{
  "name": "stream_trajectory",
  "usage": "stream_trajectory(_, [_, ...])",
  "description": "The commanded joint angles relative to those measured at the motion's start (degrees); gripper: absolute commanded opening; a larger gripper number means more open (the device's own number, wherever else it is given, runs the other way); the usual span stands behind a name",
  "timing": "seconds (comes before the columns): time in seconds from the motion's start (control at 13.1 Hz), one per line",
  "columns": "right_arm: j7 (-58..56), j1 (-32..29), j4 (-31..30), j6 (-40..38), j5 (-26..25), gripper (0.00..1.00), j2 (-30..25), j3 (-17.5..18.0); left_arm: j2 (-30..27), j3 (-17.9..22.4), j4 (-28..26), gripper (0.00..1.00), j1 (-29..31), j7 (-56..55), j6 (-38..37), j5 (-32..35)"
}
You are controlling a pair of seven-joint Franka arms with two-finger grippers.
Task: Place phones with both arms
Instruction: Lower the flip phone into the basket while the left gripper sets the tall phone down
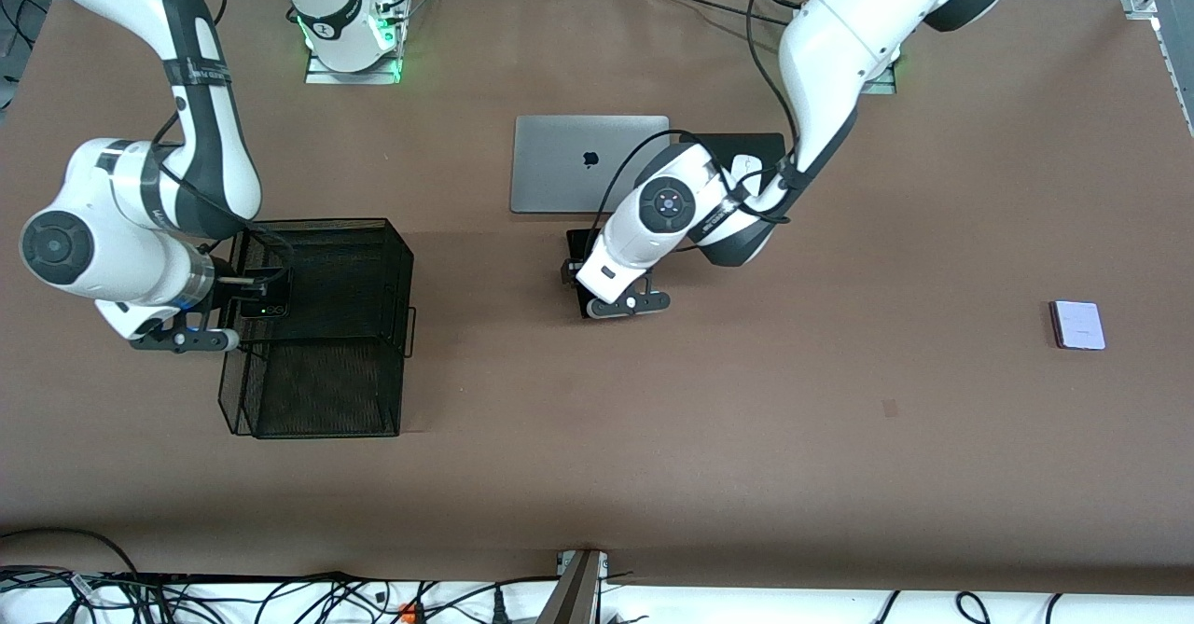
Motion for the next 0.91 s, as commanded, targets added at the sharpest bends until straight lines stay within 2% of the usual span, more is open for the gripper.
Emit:
stream_trajectory(0.0, [-0.9,-0.2,6.8,-6.9,1.2,1.0,-0.5,0.3,0.3,1.9,1.8,0.42,-1.9,-2.8,-0.4,-0.1])
stream_trajectory(0.08, [-0.7,-0.2,9.5,-10.0,1.1,1.0,-0.6,0.3,0.3,1.9,1.8,0.81,-1.9,-2.9,-0.4,0.0])
stream_trajectory(0.15, [-0.7,-0.2,12.2,-12.6,1.0,1.0,-0.6,0.3,0.0,2.0,1.7,1.0,-1.9,-2.8,-0.5,0.0])
stream_trajectory(0.38, [-0.6,0.5,15.1,-15.4,1.1,1.0,-0.9,0.6,-1.7,2.1,1.7,1.0,-1.0,-2.9,-2.1,0.1])
stream_trajectory(0.69, [7.9,5.1,15.5,-15.0,1.1,1.0,-0.6,0.9,-9.6,2.4,2.4,1.0,5.4,-2.3,-15.8,0.2])
stream_trajectory(0.84, [10.6,8.8,15.5,-14.7,1.2,1.0,0.1,0.9,-12.7,2.5,2.5,1.0,9.8,0.0,-23.7,3.0])
